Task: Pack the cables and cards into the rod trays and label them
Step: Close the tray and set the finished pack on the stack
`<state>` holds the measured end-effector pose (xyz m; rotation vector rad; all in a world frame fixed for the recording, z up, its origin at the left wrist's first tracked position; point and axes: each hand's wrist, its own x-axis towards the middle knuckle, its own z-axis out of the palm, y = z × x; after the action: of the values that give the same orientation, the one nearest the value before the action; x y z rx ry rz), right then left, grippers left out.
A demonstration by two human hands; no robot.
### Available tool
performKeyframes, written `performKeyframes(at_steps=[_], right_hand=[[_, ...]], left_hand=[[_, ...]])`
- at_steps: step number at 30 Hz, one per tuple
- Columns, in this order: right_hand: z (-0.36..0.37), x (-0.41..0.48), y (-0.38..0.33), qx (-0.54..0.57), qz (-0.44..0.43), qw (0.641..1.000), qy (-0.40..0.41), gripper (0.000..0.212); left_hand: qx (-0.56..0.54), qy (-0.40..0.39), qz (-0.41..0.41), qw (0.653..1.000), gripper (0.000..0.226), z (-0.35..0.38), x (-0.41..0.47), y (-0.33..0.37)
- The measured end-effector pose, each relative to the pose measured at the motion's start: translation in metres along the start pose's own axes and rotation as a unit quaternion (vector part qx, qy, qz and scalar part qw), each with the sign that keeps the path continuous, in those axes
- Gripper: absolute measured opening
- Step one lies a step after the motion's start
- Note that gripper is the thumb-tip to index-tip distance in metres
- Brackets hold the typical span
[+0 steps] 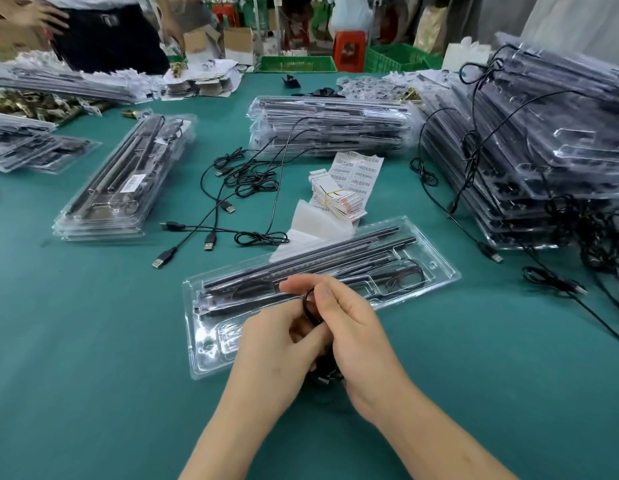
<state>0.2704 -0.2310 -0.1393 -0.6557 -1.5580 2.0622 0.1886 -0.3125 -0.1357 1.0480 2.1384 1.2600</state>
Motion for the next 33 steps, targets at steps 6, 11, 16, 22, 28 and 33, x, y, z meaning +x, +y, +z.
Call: performKeyframes(at_steps=[6,11,16,22,28,33], right_hand=[[-0.005,-0.004,0.007,0.063,-0.013,0.998,-0.028,0.036],[-0.031,0.003,-0.014,-0.421,-0.224,0.879,-0.008,0.028],[-0.045,0.01,-0.036,-0.612,-0.313,0.716,-0.121,0.023],[-0.055,0.012,-0.027,-0.441,-0.129,0.882,-0.108,0.008],[-0.056,-0.002,-0.006,-0.543,-0.194,0.815,-0.057,0.012],[-0.051,-0.019,0.009,-0.682,-0.376,0.626,-0.025,0.007]], left_hand=[[0.097,0.017,0.056,0.994,0.03,0.002,-0.005,-0.002],[0.145,-0.037,0.065,0.987,0.02,-0.018,-0.003,-0.005],[0.253,-0.099,0.062,0.96,0.018,-0.03,-0.001,0.001],[0.338,-0.053,0.104,0.934,0.017,-0.026,-0.013,0.0],[0.324,0.028,0.134,0.936,0.019,-0.022,-0.033,-0.02],[0.297,0.048,0.155,0.941,0.02,-0.016,-0.03,-0.029]])
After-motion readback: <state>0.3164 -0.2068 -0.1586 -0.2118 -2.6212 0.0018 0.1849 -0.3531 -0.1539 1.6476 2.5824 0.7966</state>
